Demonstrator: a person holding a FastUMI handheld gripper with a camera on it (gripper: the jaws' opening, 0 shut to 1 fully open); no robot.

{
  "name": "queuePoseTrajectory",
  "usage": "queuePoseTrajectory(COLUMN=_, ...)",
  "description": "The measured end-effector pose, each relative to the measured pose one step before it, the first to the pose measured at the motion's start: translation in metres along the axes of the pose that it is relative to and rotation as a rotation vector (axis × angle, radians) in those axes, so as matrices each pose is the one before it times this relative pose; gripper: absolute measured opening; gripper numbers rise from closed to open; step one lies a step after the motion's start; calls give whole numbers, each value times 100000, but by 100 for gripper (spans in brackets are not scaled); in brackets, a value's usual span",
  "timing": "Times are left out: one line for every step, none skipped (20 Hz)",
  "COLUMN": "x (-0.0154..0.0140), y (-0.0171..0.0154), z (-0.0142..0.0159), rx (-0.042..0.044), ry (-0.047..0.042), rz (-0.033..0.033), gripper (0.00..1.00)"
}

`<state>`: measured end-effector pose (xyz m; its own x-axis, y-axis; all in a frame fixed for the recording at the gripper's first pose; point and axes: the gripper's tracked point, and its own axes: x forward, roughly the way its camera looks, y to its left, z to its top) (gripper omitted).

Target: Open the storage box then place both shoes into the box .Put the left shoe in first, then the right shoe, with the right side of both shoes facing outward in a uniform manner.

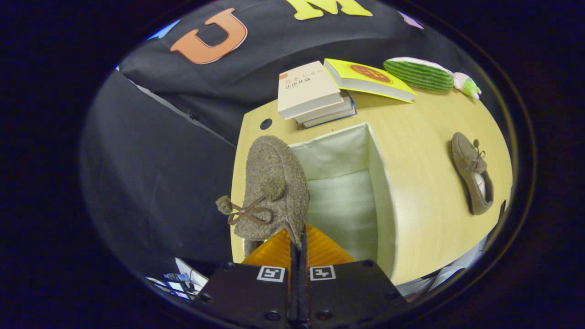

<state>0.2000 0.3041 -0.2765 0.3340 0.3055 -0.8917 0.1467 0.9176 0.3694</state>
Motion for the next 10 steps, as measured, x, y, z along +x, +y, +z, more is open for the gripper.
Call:
queuePoseTrajectory(x=702, y=-151, z=-480, rx=-333, ry=679, rz=-743, gripper=6)
queuePoseTrajectory(x=675, y=-78, z=-277, rx=-767, ry=532, rz=-605, gripper=6)
queuePoseTrajectory(x=470, y=-121, z=-167, rx=-1380, ry=672, rz=-698, gripper=7)
queuePoseTrajectory(x=-440, y=313, z=82, rx=-1158, ry=-197, rz=992, gripper=8)
queuePoseTrajectory(x=34, y=95, z=132, rx=-2018, ry=-73, rz=392, gripper=12)
queuePoseTrajectory(x=-97, y=-67, z=53, rx=-2398, ry=-157, rz=604, gripper=15)
queuePoseTrajectory(x=-353, y=-16, z=11, rx=-2427, ry=-219, rz=-203, gripper=17)
queuePoseTrajectory(x=-435, y=-401, z=1, rx=-5995, ry=842, rz=-870, gripper=21)
queuePoseTrajectory(x=-399, y=-315, z=298, rx=-6667, ry=-791, rz=-974, gripper=40)
queuePoseTrajectory(x=-582, y=-774, z=-696, rx=-6638, ry=70, rz=-2705, gripper=61)
